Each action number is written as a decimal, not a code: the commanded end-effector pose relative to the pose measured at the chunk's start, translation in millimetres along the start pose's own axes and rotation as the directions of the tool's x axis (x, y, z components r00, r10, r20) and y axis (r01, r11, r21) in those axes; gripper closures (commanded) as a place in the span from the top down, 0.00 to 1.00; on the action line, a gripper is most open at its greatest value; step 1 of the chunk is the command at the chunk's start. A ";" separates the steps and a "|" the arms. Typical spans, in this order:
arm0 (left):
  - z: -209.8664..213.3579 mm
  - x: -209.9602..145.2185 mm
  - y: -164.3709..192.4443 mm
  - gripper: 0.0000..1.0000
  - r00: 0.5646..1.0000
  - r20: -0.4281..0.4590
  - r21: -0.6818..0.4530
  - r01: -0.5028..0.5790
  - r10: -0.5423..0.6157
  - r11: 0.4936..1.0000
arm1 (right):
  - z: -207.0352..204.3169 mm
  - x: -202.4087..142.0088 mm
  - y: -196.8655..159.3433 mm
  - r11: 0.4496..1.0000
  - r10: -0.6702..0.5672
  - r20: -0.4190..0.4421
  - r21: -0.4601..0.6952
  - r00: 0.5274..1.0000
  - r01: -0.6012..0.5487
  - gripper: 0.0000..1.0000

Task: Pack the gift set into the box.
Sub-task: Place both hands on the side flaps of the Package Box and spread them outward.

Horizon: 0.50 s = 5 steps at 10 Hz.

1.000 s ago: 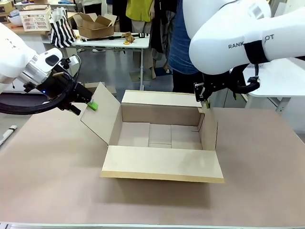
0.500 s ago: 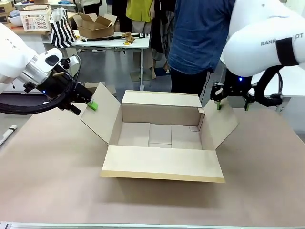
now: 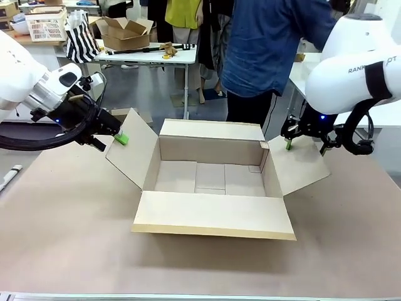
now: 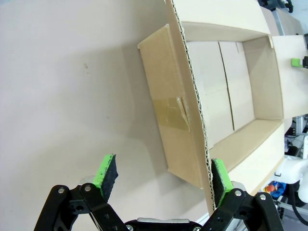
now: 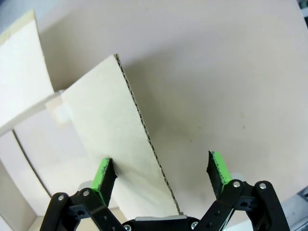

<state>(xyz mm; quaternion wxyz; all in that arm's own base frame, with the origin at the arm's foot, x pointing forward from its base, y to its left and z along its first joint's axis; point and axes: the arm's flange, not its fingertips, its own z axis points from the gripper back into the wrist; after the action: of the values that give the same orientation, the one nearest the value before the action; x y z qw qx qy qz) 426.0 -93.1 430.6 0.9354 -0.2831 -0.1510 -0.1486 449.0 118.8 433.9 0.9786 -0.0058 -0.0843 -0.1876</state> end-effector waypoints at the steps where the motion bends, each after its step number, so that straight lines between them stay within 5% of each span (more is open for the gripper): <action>1: 2.6 1.2 -1.8 1.00 1.000 -0.008 0.016 -0.008 0.008 1.000 | 9.4 -3.1 1.5 1.000 0.007 0.002 -0.029 1.000 -0.007 1.00; 5: 2.6 1.2 -1.8 1.00 1.000 -0.008 0.016 -0.008 0.008 1.000 | 9.4 -3.1 1.5 1.000 0.007 0.002 -0.029 1.000 -0.007 1.00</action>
<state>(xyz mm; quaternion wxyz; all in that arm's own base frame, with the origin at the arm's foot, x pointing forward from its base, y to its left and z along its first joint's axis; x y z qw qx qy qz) 426.0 -93.1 430.6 0.9354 -0.2831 -0.1510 -0.1486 444.4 123.2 438.7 0.9798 -0.0121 -0.0802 -0.1827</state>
